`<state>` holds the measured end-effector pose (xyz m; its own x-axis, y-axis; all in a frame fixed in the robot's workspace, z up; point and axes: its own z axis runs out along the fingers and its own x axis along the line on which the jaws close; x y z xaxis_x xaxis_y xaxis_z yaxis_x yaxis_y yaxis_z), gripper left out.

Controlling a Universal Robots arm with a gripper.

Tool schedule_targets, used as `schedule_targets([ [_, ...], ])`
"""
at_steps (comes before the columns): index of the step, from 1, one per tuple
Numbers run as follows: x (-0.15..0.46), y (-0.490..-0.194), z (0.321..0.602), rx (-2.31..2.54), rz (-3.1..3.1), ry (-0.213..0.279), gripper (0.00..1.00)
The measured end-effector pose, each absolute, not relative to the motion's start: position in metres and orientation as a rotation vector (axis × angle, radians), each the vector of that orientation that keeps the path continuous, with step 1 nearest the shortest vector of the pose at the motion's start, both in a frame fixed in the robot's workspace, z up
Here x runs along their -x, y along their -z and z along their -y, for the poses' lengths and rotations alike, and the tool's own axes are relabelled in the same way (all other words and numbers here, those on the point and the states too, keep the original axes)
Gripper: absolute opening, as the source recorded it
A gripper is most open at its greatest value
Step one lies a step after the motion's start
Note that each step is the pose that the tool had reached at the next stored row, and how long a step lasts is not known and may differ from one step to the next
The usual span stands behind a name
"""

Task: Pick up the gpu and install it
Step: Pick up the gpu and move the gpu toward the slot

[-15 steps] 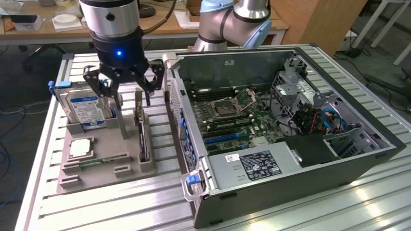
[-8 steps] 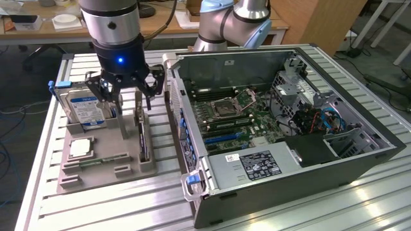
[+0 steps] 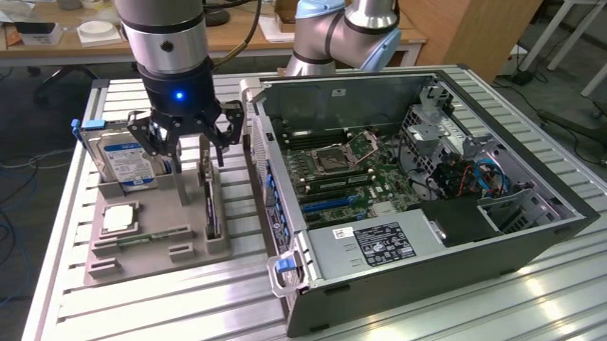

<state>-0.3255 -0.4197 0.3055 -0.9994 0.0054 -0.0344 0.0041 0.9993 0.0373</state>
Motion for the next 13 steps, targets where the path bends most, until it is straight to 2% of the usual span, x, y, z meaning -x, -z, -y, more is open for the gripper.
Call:
schedule_targets([
  [13,0.325,-0.293,0.42,-0.008,-3.106,-0.058,0.65],
])
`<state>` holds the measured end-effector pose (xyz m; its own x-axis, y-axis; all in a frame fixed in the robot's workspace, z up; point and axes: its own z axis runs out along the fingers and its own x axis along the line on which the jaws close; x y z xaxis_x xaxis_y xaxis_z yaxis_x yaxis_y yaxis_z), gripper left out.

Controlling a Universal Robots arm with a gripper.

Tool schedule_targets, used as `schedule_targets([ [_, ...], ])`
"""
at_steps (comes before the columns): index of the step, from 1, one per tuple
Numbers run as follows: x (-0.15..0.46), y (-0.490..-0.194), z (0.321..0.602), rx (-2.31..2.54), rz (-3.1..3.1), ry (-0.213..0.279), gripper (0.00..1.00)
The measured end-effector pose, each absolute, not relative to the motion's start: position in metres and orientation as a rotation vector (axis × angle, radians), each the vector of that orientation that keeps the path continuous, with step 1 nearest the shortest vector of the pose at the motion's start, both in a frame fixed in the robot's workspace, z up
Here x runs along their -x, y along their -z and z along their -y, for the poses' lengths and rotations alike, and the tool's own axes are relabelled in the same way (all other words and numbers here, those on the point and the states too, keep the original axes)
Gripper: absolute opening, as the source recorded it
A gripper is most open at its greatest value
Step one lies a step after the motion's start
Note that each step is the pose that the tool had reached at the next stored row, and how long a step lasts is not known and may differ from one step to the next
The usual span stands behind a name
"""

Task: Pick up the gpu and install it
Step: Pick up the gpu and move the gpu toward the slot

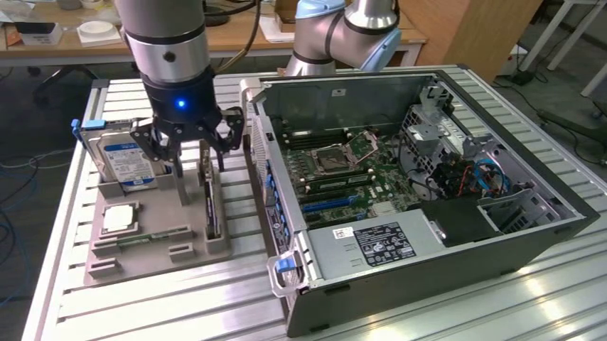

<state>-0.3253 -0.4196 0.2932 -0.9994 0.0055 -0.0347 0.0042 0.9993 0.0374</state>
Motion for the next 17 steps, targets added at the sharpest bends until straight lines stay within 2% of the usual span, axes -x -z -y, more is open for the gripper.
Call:
schedule_targets([
  [17,0.324,-0.267,0.424,-0.001,-3.107,-0.058,0.65],
])
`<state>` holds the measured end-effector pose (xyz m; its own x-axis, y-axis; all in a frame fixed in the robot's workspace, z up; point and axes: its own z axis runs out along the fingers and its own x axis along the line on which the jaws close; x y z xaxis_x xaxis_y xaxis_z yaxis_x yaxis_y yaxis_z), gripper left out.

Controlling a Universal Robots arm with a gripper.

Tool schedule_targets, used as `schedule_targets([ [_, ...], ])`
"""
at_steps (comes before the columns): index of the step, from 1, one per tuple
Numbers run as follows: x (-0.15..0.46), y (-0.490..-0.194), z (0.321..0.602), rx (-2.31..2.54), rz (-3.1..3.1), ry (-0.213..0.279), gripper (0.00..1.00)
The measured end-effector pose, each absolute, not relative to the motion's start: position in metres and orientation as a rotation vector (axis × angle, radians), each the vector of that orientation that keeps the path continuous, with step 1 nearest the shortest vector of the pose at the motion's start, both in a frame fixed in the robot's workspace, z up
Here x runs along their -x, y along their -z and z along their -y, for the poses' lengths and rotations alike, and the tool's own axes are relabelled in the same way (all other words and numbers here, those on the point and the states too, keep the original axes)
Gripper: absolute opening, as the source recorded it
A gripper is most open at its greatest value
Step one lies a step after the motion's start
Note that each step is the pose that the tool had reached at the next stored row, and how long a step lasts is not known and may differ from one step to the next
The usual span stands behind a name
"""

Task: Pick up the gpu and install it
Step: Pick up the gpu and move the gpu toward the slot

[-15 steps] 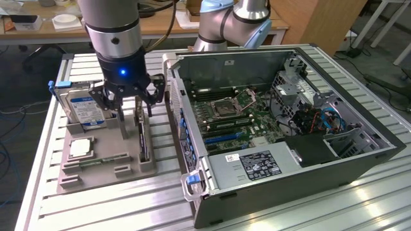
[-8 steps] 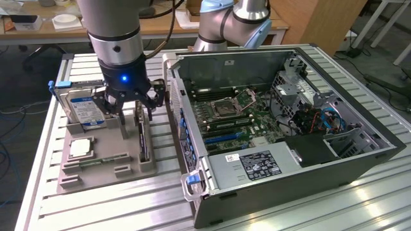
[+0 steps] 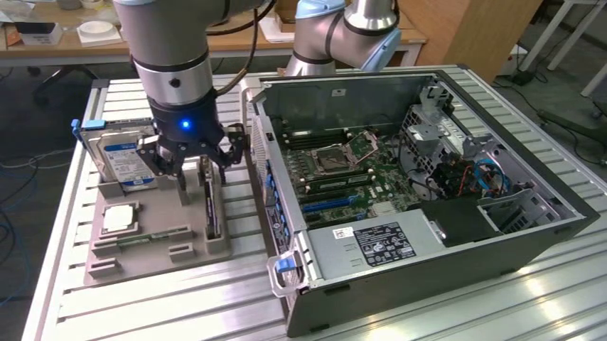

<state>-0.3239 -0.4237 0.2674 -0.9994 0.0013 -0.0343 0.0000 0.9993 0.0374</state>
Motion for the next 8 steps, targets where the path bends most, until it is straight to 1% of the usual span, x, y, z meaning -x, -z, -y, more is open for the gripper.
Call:
schedule_targets([
  [8,0.322,-0.254,0.424,0.002,-3.107,-0.058,0.65],
])
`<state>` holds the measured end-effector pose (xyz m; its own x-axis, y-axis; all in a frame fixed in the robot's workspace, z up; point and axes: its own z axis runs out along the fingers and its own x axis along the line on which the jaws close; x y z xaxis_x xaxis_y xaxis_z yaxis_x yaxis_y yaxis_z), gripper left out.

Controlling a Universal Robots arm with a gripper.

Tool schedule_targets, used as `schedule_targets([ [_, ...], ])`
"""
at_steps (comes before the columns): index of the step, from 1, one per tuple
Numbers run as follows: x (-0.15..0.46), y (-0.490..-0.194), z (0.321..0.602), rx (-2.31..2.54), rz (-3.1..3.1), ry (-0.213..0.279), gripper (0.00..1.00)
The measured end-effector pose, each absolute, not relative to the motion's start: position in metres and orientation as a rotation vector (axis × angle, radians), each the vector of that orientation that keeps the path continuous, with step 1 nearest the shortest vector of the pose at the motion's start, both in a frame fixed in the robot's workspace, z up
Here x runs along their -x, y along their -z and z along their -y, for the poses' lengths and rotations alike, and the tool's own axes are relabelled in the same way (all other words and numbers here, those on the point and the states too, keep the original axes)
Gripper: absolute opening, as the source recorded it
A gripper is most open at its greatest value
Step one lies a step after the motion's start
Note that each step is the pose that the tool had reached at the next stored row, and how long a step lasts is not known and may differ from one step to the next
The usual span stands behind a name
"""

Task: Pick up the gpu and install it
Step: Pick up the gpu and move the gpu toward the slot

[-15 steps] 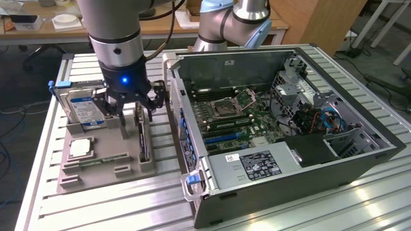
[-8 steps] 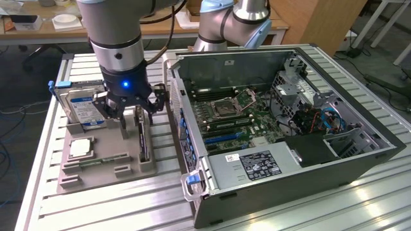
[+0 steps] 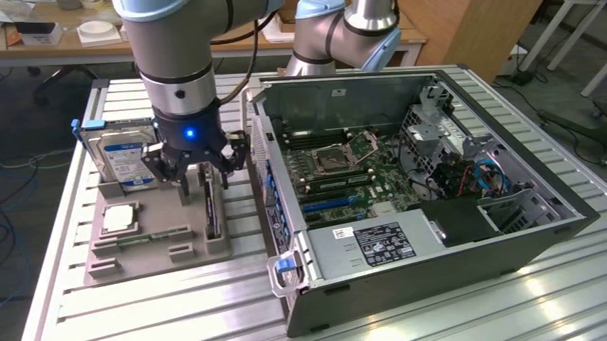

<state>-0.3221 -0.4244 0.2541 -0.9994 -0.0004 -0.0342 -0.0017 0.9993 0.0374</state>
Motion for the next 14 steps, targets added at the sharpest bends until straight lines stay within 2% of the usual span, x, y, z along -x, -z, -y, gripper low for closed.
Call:
schedule_targets([
  [14,0.322,-0.229,0.424,-0.014,-3.107,-0.058,0.65],
])
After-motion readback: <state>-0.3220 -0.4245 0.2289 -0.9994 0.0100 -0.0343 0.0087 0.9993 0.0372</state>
